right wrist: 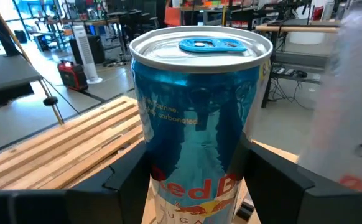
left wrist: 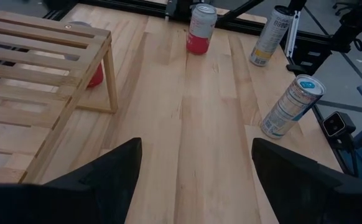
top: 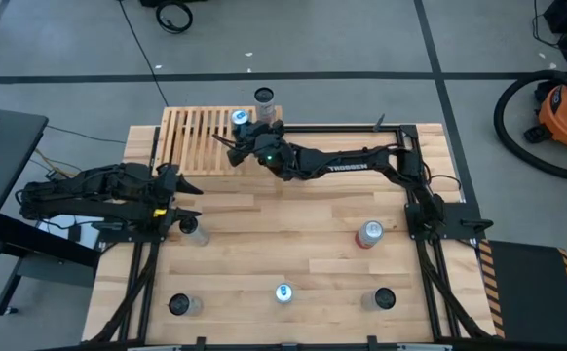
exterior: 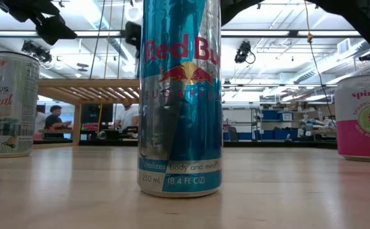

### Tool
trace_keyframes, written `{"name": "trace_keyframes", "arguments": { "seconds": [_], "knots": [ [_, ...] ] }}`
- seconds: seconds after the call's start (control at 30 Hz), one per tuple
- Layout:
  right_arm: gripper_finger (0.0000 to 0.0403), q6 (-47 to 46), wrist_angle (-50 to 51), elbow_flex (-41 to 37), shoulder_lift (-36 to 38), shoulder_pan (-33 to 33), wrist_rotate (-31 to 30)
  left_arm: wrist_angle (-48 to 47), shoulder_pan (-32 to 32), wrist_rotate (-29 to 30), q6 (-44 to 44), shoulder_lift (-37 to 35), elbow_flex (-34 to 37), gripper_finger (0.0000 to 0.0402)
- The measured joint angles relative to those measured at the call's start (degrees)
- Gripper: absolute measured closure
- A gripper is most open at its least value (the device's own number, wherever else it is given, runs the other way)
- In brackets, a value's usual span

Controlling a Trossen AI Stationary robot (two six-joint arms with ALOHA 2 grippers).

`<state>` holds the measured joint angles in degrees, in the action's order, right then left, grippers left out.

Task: Place canned beverage on shelf
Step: Put the top blue soda can on the shelf

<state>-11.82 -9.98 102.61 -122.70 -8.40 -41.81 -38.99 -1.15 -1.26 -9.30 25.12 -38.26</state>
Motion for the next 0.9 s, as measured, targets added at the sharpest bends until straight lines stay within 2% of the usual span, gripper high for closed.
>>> {"name": "trace_keyframes", "arguments": {
  "seconds": [0.23,0.47,0.53,0.73,0.9],
  "knots": [
    [0.0171,3.47,0.43,6.33,-5.38,0.26,-1.52,-0.34,0.0,0.0,-0.22,0.0,0.0,0.0088],
    [0.017,6.0,5.29,10.99,-5.57,0.81,-5.43,-0.65,-0.02,0.0,-0.08,0.0,0.0,0.0088],
    [0.017,5.07,6.6,11.13,-5.57,0.63,-7.02,-0.61,0.0,0.0,0.0,-0.02,0.0,0.0088],
    [0.0169,-2.67,9.99,11.13,-5.57,-1.37,-5.61,-0.61,0.0,0.0,0.06,-0.02,0.0,0.0088],
    [0.0169,-4.58,10.2,11.1,-5.59,-2.25,-4.74,-0.63,0.0,0.0,0.06,-0.02,0.0,0.0088]
  ]
}}
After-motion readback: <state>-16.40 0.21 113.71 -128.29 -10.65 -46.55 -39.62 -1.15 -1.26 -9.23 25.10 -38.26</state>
